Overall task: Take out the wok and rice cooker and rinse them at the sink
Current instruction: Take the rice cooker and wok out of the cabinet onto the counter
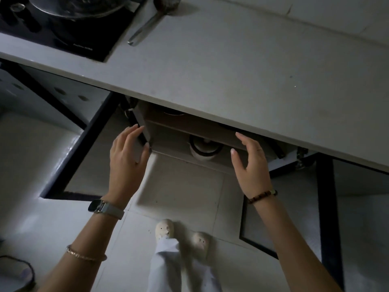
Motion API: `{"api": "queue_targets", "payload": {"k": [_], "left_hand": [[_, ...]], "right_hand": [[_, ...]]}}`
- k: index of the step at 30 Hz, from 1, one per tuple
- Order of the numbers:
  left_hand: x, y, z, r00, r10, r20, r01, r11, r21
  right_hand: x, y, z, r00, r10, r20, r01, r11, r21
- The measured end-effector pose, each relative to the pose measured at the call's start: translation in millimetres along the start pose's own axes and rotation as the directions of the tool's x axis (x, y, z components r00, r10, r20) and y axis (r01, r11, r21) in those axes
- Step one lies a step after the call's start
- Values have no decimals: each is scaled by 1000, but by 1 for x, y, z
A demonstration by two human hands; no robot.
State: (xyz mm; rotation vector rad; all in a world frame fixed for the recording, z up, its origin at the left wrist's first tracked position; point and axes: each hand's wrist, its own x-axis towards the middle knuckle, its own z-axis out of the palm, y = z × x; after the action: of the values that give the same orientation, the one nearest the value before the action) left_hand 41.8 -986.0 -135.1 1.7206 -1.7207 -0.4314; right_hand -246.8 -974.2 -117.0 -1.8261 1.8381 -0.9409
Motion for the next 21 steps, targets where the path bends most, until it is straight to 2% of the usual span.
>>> {"api": "queue_targets", "payload": {"k": [6, 21], "left_hand": [[7, -15, 76, 997, 71, -9, -72, 994, -80], [55, -122, 304, 968, 229, -97, -247, 937, -248]], "right_hand": [[2, 65, 33, 996, 23, -84, -23, 1000, 6], [36, 260, 186, 961, 28, -275, -25, 1000, 14]]}}
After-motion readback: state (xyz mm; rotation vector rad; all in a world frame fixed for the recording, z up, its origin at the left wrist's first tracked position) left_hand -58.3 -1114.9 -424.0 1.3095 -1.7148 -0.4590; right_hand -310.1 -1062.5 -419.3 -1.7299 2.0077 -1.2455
